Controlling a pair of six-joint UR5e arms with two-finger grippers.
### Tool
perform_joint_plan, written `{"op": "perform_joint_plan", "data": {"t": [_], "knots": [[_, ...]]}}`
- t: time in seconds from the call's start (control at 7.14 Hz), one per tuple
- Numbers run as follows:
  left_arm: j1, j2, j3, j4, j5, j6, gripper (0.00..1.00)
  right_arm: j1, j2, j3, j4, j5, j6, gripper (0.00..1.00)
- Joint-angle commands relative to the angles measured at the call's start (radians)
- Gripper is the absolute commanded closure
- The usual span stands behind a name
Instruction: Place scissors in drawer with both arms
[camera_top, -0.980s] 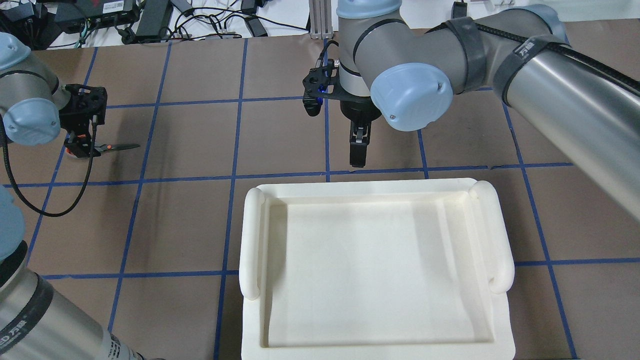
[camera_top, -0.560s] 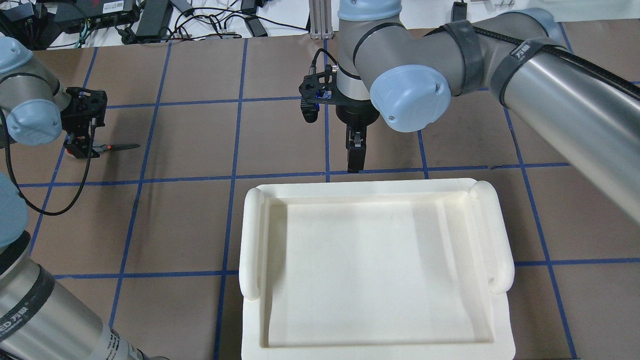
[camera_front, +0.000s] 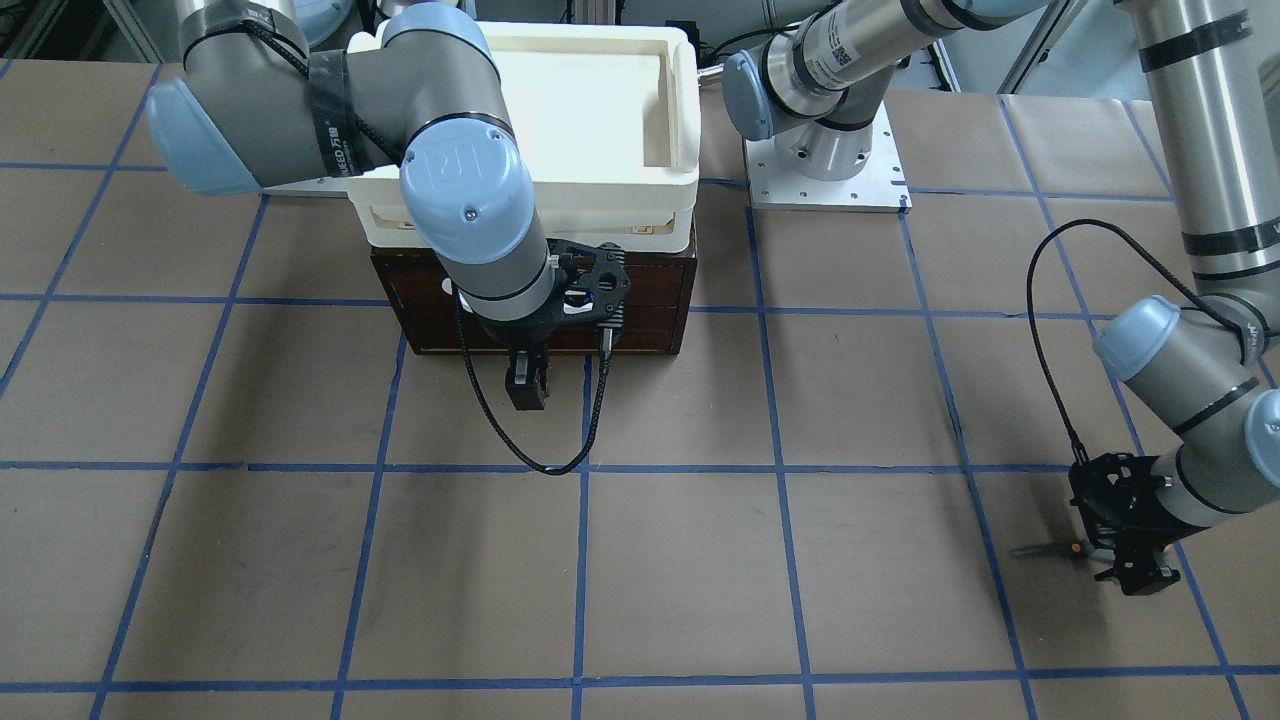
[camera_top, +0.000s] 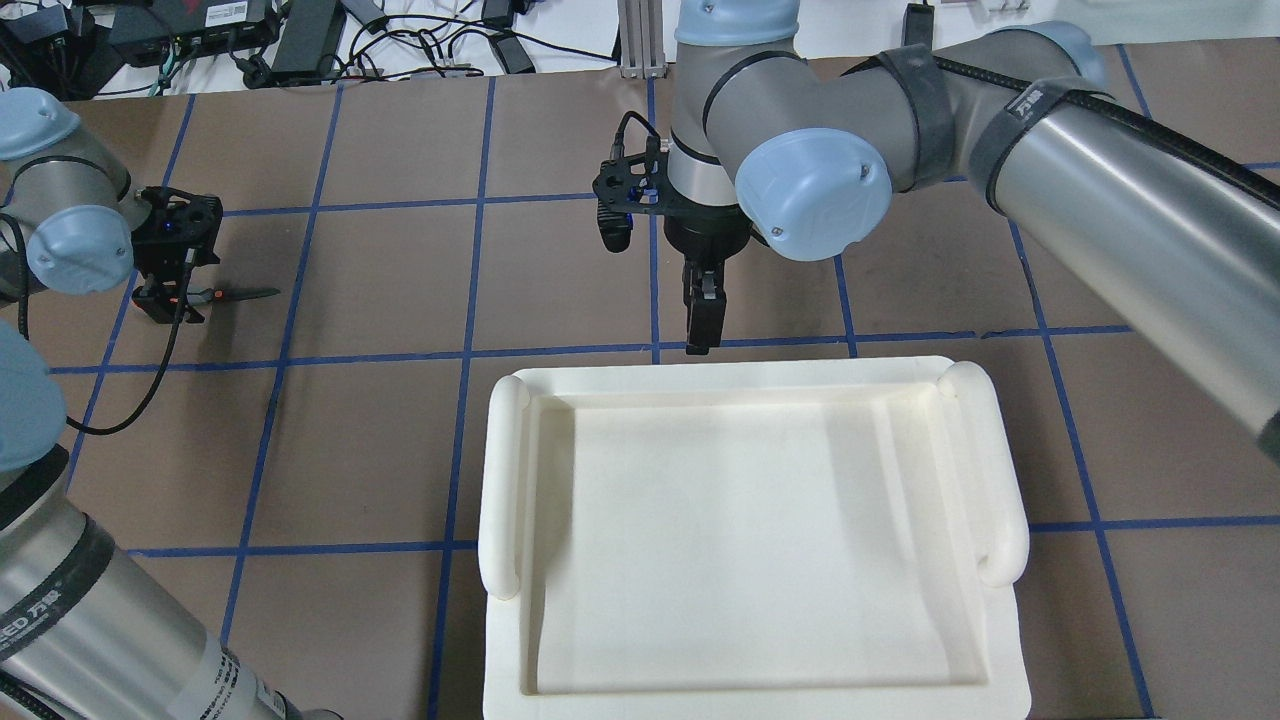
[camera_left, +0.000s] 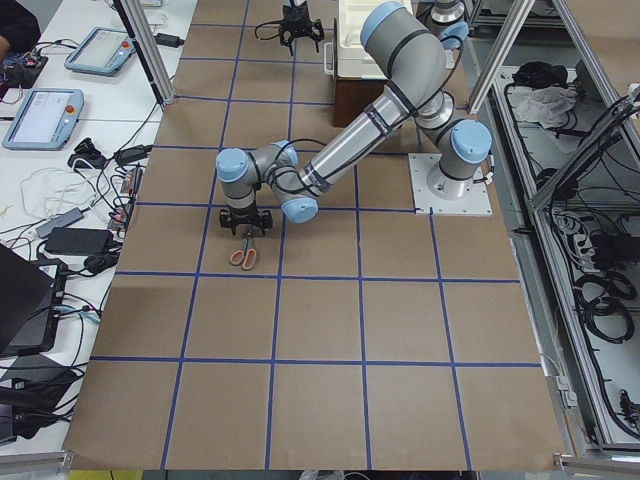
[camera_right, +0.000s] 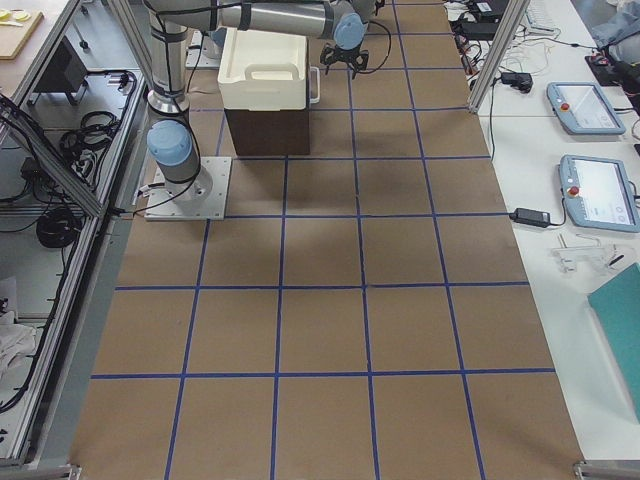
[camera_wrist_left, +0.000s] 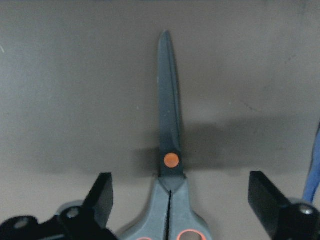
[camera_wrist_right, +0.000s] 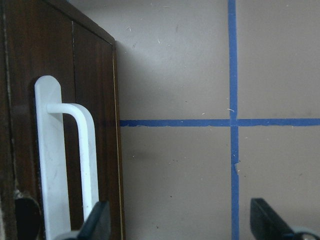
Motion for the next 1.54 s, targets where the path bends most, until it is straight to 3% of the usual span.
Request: {"op": "perform_joint_plan", "data": {"t": [0.0,0.42,0.7,0.84,0.98,1.12,1.4], "knots": [[0.017,-0.014,0.003,0.001,-0.002,0.028,0.04,-0.004,0.015,-0.01,0.074,-0.001,-0.011,0.0],[0.018,-0.026,0.004,0.006,-0.004,0.045,0.07,-0.004,0.012,0.001,0.14,-0.015,-0.015,0.0],[0.018,-0.027,0.004,0.006,-0.002,0.05,0.17,-0.001,0.013,0.009,0.137,-0.015,-0.032,0.0],[0.018,-0.028,0.006,0.006,-0.004,0.105,0.33,-0.001,0.013,0.013,0.125,-0.015,-0.034,0.0],[0.018,-0.027,0.006,0.017,-0.004,0.113,0.79,-0.001,0.015,0.015,0.128,-0.017,-0.031,0.0],[0.018,-0.028,0.006,0.046,-0.001,0.117,1.0,-0.001,0.015,0.022,0.125,-0.015,-0.031,0.0],[0.017,-0.007,0.004,0.047,-0.005,0.118,1.0,-0.001,0.015,0.033,0.119,-0.014,-0.029,0.0]]}}
